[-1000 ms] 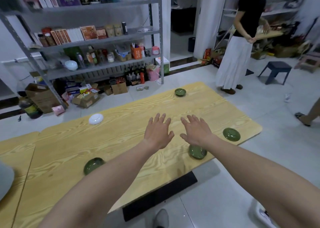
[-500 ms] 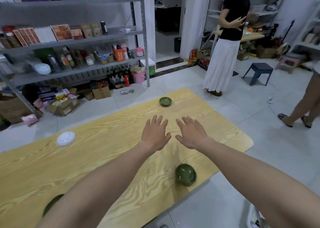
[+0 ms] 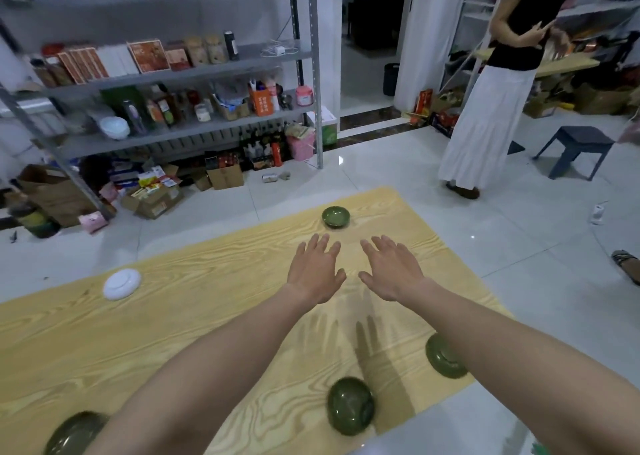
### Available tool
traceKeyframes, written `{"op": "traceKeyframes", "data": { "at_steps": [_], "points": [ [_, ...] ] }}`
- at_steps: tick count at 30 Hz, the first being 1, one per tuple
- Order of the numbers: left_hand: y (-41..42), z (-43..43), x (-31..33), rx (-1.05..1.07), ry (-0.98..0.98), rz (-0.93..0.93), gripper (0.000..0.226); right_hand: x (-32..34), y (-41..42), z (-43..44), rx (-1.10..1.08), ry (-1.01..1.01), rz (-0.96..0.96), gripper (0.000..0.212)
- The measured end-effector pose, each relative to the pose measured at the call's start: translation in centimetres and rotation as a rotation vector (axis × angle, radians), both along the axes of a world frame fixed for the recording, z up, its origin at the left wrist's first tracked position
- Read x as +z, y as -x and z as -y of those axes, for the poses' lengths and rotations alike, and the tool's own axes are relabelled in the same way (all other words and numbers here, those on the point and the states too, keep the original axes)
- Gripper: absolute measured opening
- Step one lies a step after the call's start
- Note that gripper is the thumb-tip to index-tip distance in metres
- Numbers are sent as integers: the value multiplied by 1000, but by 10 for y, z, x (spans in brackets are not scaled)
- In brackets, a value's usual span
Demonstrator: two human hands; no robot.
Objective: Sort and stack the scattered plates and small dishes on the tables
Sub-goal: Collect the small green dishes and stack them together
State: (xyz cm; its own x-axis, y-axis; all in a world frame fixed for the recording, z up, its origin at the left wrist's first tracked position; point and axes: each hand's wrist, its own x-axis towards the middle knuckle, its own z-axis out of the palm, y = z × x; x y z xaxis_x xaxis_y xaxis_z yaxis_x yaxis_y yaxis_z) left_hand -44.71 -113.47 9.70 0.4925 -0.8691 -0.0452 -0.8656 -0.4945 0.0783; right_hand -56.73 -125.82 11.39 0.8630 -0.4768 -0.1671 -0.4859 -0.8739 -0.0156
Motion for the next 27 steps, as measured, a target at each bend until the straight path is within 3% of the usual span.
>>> {"op": "traceKeyframes", "data": {
  "at_steps": [27],
  "points": [
    [-101,118,-83,68,-46,-116,62,-78,-83,89,-86,-197,7,65]
  ]
}}
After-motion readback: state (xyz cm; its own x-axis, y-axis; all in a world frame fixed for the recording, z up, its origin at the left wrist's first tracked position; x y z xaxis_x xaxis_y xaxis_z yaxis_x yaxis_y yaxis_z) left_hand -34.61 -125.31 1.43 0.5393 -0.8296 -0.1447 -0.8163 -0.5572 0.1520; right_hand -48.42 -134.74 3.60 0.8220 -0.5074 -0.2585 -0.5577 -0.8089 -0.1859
